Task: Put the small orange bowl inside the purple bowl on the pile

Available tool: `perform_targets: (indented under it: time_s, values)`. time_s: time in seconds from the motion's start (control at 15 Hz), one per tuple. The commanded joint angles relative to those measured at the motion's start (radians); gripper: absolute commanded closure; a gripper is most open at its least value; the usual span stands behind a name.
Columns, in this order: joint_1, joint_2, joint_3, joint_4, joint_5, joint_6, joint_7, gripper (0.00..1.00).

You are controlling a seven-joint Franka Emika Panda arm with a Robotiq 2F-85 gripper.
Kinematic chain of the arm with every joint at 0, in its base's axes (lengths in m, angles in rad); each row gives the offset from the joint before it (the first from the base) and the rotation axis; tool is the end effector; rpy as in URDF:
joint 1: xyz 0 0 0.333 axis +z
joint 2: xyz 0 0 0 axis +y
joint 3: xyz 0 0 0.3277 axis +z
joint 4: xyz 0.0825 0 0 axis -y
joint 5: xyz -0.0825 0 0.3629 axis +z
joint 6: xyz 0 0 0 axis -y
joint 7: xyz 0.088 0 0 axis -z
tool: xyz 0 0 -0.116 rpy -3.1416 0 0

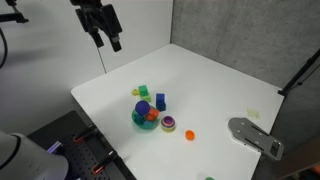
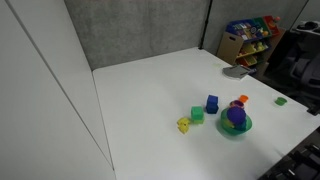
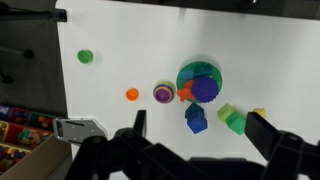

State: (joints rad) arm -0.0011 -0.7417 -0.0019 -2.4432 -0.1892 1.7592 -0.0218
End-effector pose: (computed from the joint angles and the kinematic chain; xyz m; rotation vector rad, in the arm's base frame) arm 0.3047 -0.0194 0.5558 2.9534 0.0730 0.0819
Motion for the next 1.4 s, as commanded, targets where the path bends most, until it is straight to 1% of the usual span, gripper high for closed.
perform_targets:
  time_s: [0.0,0.33,0.8,1.07,1.33]
  values:
    - [-0.019,0.131,-0.04,0.059,0.009,0.094,-0.002,0.0]
    - [-0.061,0.302,-0.09,0.098,0.008,0.24,-0.011,0.0]
    - [-0.141,0.563,-0.162,0.176,0.011,0.393,-0.022,0.0]
    - [-0.19,0.699,-0.214,0.227,0.019,0.431,-0.059,0.0]
    - [-0.24,0.802,-0.258,0.269,0.037,0.444,-0.159,0.0]
